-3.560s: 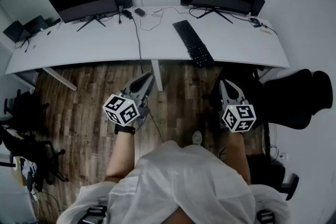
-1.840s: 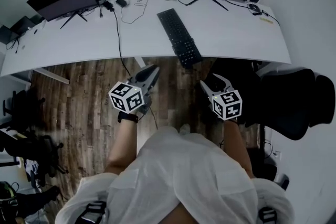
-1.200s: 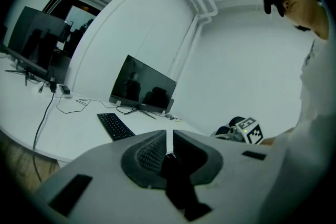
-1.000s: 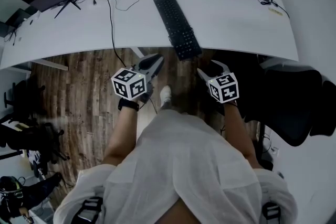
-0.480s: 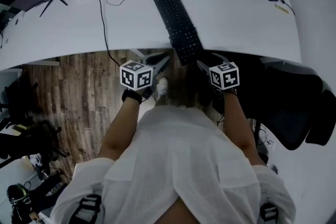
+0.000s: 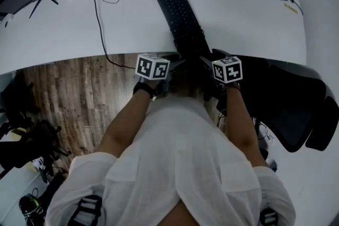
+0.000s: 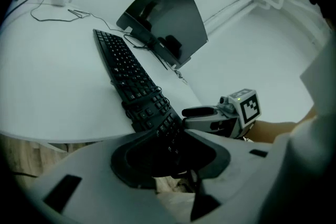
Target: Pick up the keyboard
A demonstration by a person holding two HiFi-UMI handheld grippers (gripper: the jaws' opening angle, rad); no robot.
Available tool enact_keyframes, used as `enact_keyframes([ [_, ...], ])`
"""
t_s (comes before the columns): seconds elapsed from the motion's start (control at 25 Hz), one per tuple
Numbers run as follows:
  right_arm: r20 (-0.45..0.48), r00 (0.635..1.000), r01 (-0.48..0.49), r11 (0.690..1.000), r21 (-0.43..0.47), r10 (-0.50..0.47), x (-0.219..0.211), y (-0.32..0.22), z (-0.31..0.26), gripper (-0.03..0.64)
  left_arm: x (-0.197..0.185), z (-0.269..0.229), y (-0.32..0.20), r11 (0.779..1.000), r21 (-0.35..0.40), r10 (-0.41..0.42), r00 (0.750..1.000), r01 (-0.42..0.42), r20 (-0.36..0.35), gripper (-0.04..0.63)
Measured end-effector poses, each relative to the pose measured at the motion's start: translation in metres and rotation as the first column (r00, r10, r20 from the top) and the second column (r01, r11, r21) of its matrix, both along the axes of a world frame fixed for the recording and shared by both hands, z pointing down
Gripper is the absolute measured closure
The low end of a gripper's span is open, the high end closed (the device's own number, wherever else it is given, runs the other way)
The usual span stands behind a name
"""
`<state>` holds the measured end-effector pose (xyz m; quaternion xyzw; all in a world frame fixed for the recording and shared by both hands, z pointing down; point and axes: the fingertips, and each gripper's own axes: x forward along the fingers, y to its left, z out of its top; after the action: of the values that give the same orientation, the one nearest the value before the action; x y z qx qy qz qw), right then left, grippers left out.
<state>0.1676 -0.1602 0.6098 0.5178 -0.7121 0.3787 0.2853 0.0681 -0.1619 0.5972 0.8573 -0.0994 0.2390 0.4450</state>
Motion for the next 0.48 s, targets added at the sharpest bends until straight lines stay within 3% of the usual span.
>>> enact_keyframes([
  [0.28,0.020,0.999,0.044,0.999,-0.028,-0.044,0.005,-0.016,0.011,0.337,0.020,0.033,0.010,0.988,-0.154,0.003,0.999,0.004,0.046,0.373],
  [0.48,0.049,0.991,0.131,0.990,-0.060,-0.128,0.004,-0.023,0.017,0.339,0.033,0.046,0.017,0.952,-0.299,-0.084,0.996,0.073,-0.024,0.360],
])
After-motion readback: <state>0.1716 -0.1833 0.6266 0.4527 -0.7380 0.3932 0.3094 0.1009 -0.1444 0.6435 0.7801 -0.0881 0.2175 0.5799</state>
